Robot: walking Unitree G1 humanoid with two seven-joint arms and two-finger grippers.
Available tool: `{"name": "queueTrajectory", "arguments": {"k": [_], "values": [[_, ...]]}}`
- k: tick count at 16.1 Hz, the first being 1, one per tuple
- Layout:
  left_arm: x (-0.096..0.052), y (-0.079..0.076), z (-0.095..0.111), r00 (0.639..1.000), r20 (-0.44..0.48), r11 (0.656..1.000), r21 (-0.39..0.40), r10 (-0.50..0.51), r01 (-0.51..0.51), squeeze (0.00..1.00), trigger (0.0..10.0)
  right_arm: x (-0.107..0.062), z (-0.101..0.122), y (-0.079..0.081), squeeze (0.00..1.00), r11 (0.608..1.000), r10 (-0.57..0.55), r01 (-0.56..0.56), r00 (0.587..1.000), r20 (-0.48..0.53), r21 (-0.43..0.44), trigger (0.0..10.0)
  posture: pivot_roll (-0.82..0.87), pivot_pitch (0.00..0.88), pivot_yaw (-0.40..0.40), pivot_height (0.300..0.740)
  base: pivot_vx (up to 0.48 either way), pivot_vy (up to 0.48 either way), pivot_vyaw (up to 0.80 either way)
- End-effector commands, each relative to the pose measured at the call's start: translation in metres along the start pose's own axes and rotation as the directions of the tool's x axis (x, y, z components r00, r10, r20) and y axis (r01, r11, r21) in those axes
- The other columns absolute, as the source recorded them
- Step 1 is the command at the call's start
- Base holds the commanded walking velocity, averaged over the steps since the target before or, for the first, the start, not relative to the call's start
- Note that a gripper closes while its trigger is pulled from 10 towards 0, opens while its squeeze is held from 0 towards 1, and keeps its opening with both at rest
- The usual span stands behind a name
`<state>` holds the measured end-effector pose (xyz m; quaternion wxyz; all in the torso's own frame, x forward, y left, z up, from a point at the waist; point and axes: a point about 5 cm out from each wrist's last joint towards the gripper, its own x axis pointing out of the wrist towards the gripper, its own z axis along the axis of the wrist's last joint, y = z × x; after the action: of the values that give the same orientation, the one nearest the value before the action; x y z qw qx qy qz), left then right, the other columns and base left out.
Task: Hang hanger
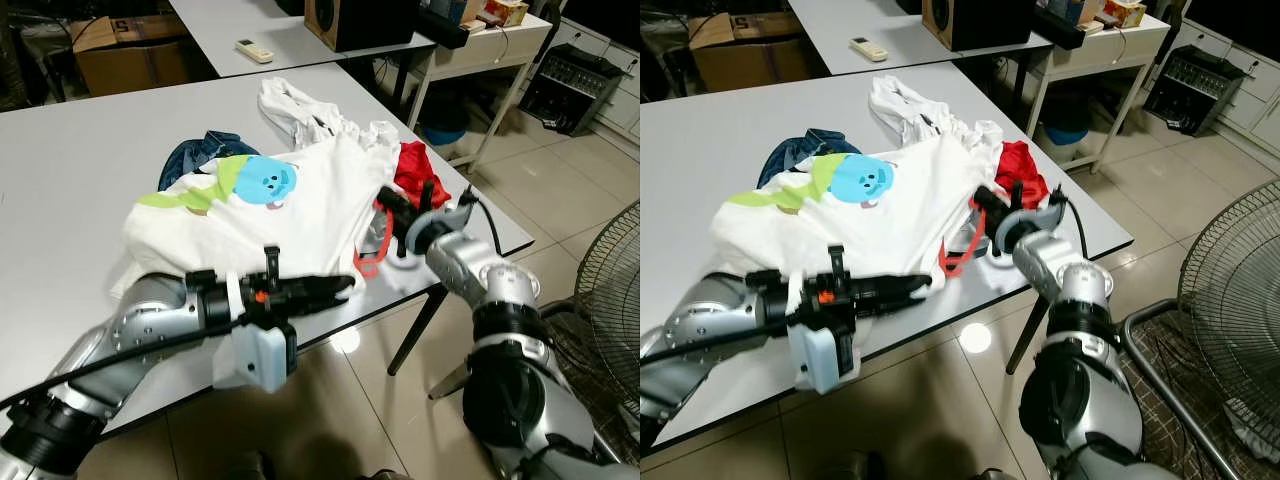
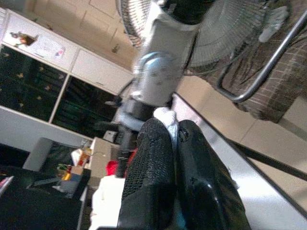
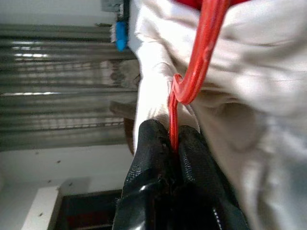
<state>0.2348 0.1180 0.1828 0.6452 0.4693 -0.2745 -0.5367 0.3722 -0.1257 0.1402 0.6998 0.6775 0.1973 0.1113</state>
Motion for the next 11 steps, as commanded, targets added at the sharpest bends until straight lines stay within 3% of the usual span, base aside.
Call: {"name": "queueTrajectory", "arguments": {"k": [1,3,8,11], "values": [[0.003,-0.006,0.005,0.999,0.030,0.999,0.016,-0.044,0.043,0.00,0.0,0.002,0.003,0.009,0.00,0.999,0.036,-0.036,0.999,0.020,0.012,10.0,0.14,0.061,-0.059,0.740,0.000,0.000,0.00],[0.003,-0.011,0.001,0.998,0.011,0.998,0.009,-0.065,0.065,0.00,0.0,0.004,0.001,0.015,0.00,0.998,0.060,-0.060,0.998,-0.003,0.008,10.0,0.15,0.060,-0.064,0.740,0.000,0.000,0.00],[0.013,-0.002,-0.002,0.998,0.015,0.998,0.040,-0.057,0.056,0.00,0.0,0.008,-0.003,0.011,0.00,0.998,0.010,-0.012,1.000,-0.029,-0.069,10.0,0.15,0.061,-0.066,0.740,0.000,0.000,0.00],[0.019,-0.004,-0.008,0.996,0.004,0.995,0.050,-0.089,0.089,0.00,0.0,0.007,0.005,0.014,0.00,0.999,0.033,-0.033,0.999,0.013,-0.021,10.0,0.14,0.061,-0.063,0.740,0.000,0.000,0.00]]}}
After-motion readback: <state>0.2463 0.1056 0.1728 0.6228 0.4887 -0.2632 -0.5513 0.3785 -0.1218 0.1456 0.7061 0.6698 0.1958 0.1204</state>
